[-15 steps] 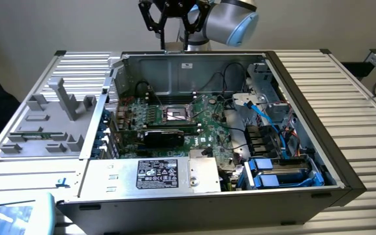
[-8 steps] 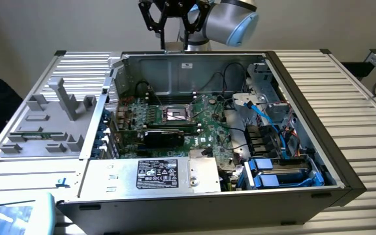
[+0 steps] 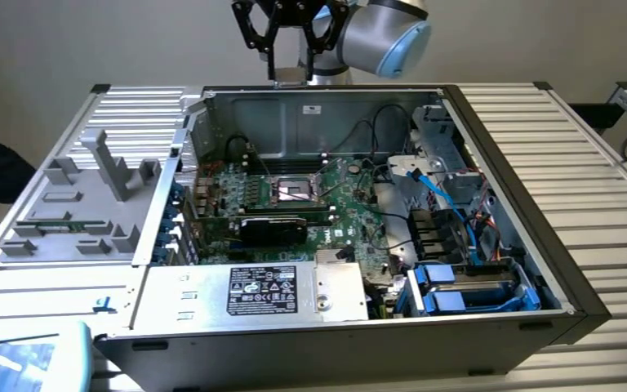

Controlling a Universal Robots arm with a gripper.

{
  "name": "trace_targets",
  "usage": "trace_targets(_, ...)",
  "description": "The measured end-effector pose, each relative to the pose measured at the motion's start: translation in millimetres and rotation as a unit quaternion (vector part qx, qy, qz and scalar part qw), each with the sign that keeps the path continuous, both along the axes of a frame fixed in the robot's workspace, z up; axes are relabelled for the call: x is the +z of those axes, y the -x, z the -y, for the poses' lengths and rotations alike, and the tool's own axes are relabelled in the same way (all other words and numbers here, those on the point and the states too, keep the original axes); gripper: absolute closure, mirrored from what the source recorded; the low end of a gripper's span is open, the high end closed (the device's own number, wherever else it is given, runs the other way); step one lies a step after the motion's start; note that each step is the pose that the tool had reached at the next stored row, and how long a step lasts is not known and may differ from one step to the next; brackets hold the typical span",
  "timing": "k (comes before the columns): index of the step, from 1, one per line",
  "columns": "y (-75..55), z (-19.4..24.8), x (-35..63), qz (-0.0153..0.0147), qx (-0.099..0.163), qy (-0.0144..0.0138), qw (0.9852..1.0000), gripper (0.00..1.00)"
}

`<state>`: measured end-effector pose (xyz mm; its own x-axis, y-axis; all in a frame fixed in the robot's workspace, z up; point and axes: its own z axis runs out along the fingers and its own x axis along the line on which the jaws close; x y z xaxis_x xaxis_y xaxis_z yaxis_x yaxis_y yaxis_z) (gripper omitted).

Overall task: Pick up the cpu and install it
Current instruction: 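Place the cpu into insertion slot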

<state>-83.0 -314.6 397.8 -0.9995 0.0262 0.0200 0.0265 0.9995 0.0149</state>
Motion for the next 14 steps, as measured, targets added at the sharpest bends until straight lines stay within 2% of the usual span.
trace_targets(4,0.0,-2.4,-0.2,0.0,0.003,0.0,1.0,0.45)
trace_targets(8,0.0,-2.5,-0.5,0.0,0.037,-0.0006,0.9993,0.45)
trace_targets(11,0.0,-2.4,-0.7,0.0,0.064,-0.0008,0.9979,0.45)
trace_targets(14,0.0,-2.4,-1.0,0.0,0.091,-0.0008,0.9958,0.45)
